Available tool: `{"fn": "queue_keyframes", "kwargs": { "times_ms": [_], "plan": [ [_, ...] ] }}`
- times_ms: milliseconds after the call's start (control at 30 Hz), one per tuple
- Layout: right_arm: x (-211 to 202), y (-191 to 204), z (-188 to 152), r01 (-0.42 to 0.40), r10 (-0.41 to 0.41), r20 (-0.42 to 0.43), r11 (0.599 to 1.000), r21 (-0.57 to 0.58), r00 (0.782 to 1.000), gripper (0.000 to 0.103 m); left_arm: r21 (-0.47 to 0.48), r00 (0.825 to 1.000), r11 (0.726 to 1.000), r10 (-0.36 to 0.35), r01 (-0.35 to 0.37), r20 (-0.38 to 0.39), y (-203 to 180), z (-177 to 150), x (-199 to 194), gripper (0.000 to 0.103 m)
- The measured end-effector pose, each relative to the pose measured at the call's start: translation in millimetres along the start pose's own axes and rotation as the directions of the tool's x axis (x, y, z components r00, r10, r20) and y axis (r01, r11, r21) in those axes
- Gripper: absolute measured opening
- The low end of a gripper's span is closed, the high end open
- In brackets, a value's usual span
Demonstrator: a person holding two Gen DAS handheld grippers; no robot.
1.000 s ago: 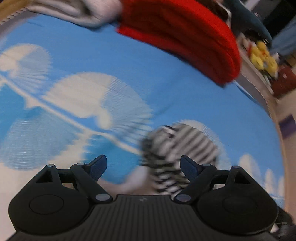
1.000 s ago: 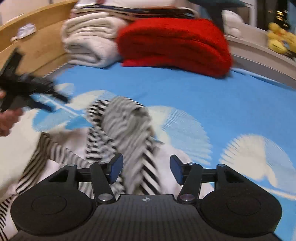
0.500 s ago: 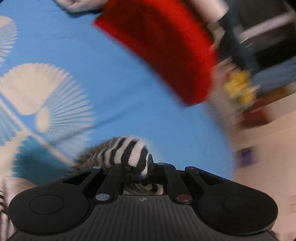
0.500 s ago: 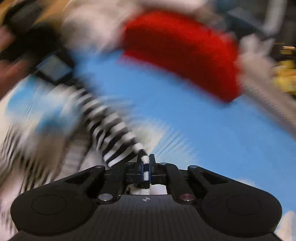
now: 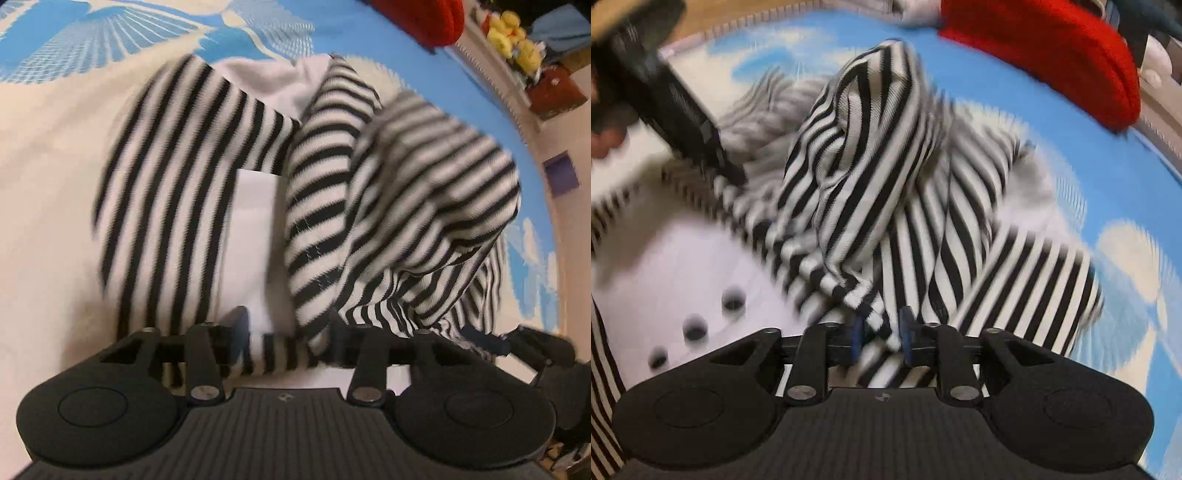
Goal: Fold small clothes
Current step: 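Open both grippers over the hood and pull both tools back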
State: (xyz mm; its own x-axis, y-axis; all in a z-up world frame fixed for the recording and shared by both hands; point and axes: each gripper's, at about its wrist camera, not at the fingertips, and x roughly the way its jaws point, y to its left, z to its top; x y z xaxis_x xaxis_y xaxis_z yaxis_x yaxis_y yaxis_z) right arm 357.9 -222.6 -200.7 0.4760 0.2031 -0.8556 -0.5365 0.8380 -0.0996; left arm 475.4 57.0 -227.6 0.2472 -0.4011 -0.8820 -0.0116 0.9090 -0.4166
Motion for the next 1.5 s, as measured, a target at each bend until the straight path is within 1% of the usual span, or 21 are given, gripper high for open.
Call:
{"fn": "queue_keyframes", "kwargs": {
  "times_ms": [33, 100, 167, 267, 300, 367, 400, 467, 567, 633, 667, 767, 833, 900, 967, 1067, 1167, 1267, 1333, 1367, 1500],
  "plan": [
    [-5, 3, -3, -0.004, 0.004, 0.018, 1.000, 0.017, 1.000, 0.029, -0.010, 0.999, 1.000, 0.015, -0.015, 0.029, 2, 0, -9, 0.069],
    [-24, 2, -3, -0.039, 0.035, 0.048, 0.995, 0.091, 0.998, 0.052, -0.005, 0.992, 1.000, 0.014, -0.013, 0.123, 1, 1, -35, 0.075],
    [-46, -10, -2, -0.070, 0.056, 0.089, 0.984, 0.162, 0.994, 0.053, 0.006, 0.979, 0.999, -0.032, 0.031, 0.203, -4, 6, -58, 0.078],
    [-70, -28, 7, -0.064, -0.007, 0.261, 0.963, 0.263, 0.965, 0.051, 0.028, 0.941, 0.995, -0.105, 0.101, 0.321, -28, 28, -71, 0.085],
    [-72, -33, 15, -0.064, -0.040, 0.323, 0.950, 0.305, 0.946, 0.049, 0.044, 0.935, 0.994, -0.112, 0.104, 0.337, -44, 39, -69, 0.085],
    [-59, -40, 36, -0.051, -0.102, 0.384, 0.929, 0.367, 0.918, 0.030, 0.085, 0.929, 0.987, -0.157, 0.136, 0.335, -64, 56, -53, 0.086],
    [-49, -43, 44, -0.045, -0.122, 0.400, 0.923, 0.383, 0.908, 0.019, 0.087, 0.933, 0.985, -0.170, 0.150, 0.316, -76, 68, -35, 0.086],
    [-23, -47, 58, -0.024, -0.164, 0.399, 0.905, 0.425, 0.902, 0.015, 0.071, 0.956, 0.986, -0.164, 0.152, 0.244, -85, 75, 2, 0.086],
    [19, -45, 62, -0.044, -0.126, 0.335, 0.888, 0.458, 0.934, 0.015, 0.088, 0.991, 0.996, -0.043, 0.032, 0.129, -81, 65, 57, 0.085],
    [56, -38, 57, -0.028, -0.060, 0.178, 0.892, 0.452, 0.982, 0.014, 0.177, 0.981, 0.984, -0.030, -0.004, 0.192, -75, 53, 66, 0.085],
    [66, -31, 50, -0.018, -0.050, 0.152, 0.907, 0.421, 0.987, 0.013, 0.220, 0.979, 0.976, -0.037, -0.009, 0.202, -76, 46, 60, 0.085],
    [38, -10, 36, 0.046, -0.118, 0.196, 0.940, 0.338, 0.973, 0.015, 0.300, 0.973, 0.954, -0.053, -0.017, 0.224, -74, 26, 32, 0.087],
    [13, -2, 18, 0.038, -0.119, 0.217, 0.939, 0.342, 0.969, 0.031, 0.370, 0.958, 0.927, -0.051, -0.059, 0.281, -63, 5, 20, 0.095],
    [6, 4, -4, 0.046, -0.110, 0.180, 0.944, 0.328, 0.978, 0.039, 0.415, 0.951, 0.893, 0.043, -0.174, 0.305, -54, -25, 18, 0.098],
    [7, 17, -29, 0.076, -0.117, 0.134, 0.956, 0.283, 0.984, 0.039, 0.471, 0.942, 0.834, 0.156, -0.287, 0.297, -48, -49, 20, 0.098],
    [-28, 30, -31, 0.099, -0.149, 0.154, 0.951, 0.294, 0.977, 0.039, 0.500, 0.924, 0.803, 0.156, -0.324, 0.348, -44, -80, -12, 0.098],
    [-93, 44, -39, 0.062, -0.166, 0.242, 0.920, 0.387, 0.956, 0.043, 0.448, 0.914, 0.838, 0.135, -0.312, 0.383, -37, -112, -64, 0.098],
    [-163, 74, -54, 0.074, -0.205, 0.284, 0.909, 0.411, 0.937, 0.060, 0.369, 0.916, 0.887, 0.128, -0.277, 0.380, -34, -146, -115, 0.098],
    [-202, 100, -69, 0.110, -0.246, 0.275, 0.895, 0.431, 0.929, 0.088, 0.300, 0.919, 0.918, 0.138, -0.259, 0.370, -34, -175, -146, 0.099],
    [-218, 112, -77, 0.137, -0.278, 0.263, 0.882, 0.451, 0.924, 0.094, 0.273, 0.920, 0.929, 0.140, -0.250, 0.366, -35, -189, -162, 0.099],
    [-267, 163, -102, 0.167, -0.338, 0.241, 0.829, 0.533, 0.910, 0.098, 0.241, 0.907, 0.929, 0.174, -0.280, 0.383, -42, -247, -205, 0.101]
  ]
}}
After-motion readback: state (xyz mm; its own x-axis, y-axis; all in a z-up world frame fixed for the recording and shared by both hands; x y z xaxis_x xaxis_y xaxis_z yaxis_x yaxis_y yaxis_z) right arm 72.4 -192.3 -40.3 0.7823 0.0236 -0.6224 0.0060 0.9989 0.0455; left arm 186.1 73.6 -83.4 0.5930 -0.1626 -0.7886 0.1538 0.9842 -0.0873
